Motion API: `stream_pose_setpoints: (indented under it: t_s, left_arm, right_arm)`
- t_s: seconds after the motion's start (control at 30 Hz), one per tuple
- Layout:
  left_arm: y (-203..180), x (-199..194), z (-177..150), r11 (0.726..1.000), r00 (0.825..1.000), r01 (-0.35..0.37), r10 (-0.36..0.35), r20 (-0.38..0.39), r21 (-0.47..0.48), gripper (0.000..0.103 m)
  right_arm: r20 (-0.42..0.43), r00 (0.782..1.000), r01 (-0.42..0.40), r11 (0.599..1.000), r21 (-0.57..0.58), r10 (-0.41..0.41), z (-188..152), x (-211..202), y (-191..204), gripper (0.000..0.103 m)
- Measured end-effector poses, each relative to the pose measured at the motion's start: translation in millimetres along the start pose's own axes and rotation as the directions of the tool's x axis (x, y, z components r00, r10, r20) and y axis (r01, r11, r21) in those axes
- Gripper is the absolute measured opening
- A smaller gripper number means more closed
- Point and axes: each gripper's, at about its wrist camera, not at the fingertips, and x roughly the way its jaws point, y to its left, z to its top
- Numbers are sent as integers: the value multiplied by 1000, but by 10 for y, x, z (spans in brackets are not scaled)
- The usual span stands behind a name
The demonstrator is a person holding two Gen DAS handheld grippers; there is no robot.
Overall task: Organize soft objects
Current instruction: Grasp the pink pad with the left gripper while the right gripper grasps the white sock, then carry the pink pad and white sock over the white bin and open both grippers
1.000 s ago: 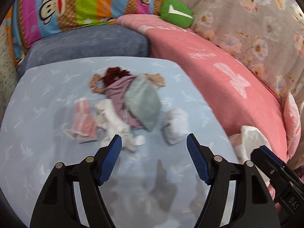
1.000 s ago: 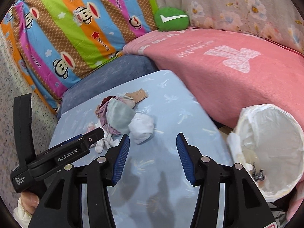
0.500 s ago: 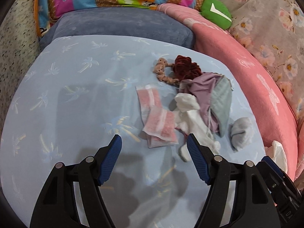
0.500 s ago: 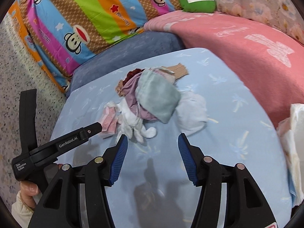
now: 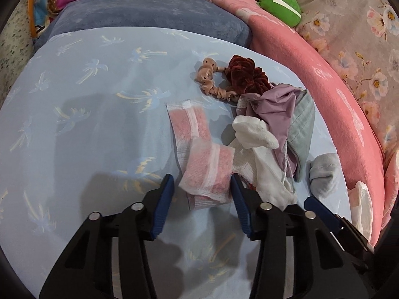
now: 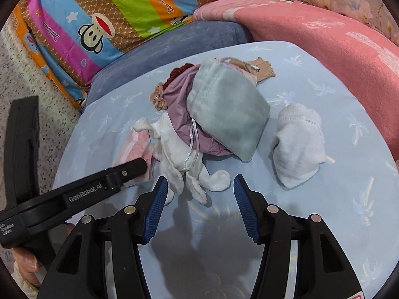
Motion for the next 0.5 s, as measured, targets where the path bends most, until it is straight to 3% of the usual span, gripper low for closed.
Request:
stream_pose_setpoints:
  t_s: [0.1, 0.17, 0.27, 0.5]
  left_arm:
    - [4, 3, 6, 1000, 1000, 19, -19, -12, 5, 27]
    - [-2, -14, 8, 1000, 1000, 20, -20, -12, 16, 22]
    - [-28, -47, 10, 999, 1000, 17, -17, -8, 28, 17]
    - [-134, -203, -13, 999, 1000, 14, -15, 21, 49, 15]
  right_arm:
    - [-24, 1000, -11, 1000, 9, 12, -17, 93, -10, 39]
    - [-41, 999, -24, 1000, 17, 25, -41, 146, -20, 21]
    - [-45, 999, -25, 999, 19, 26, -55, 141, -19, 7]
    - [10, 998, -63, 998, 15, 63, -68, -199, 26, 5]
